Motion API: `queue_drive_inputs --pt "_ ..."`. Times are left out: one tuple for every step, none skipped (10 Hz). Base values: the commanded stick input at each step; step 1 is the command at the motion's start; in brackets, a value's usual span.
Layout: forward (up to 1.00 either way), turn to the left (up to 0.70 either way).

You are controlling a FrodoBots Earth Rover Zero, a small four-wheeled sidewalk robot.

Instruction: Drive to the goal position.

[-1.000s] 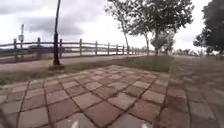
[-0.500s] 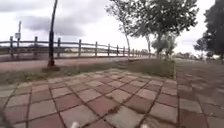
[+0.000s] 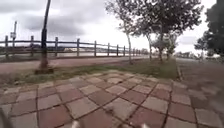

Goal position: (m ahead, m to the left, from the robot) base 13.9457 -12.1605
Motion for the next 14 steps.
queue_drive_inputs --pt "0.7 0.27" --pt "0.7 0.21" --pt "0.7 0.03" --pt "0.7 0.0" --pt "0.7 0.0" --pt "0.7 0.0" --pt "0.7 0.0" --pt "0.7 0.0" --pt "0.68 0.0" --pt "0.18 0.0" --pt "0.0 0.0" --pt "0.0 0.0" --pt "0.0 0.0" --pt "0.0 0.0"
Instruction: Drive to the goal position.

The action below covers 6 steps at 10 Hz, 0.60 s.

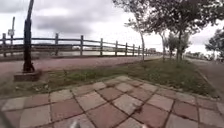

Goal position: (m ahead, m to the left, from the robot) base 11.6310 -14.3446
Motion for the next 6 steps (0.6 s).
queue_drive_inputs --pt "0.0 0.0" --pt "0.0 0.0" --pt "0.0 0.0" --pt "0.0 0.0" --pt "0.0 0.0" --pt "0.0 -0.2"
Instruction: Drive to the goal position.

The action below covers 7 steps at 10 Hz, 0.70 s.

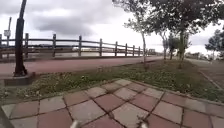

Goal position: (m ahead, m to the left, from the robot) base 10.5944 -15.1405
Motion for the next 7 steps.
queue_drive_inputs --pt "0.0 -0.45" --pt "0.0 -0.45" --pt "0.0 -0.45" --pt "0.0 -0.45" --pt "0.0 -0.45" --pt "0.0 -0.45" --pt "0.0 -0.45"
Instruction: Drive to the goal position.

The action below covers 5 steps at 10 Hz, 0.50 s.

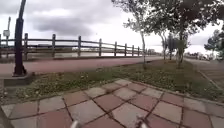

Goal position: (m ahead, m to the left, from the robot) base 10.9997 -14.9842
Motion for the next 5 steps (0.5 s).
queue_drive_inputs --pt "0.0 -0.45" --pt "0.0 -0.45" --pt "0.0 -0.45" --pt "0.0 -0.45" --pt "0.0 -0.45"
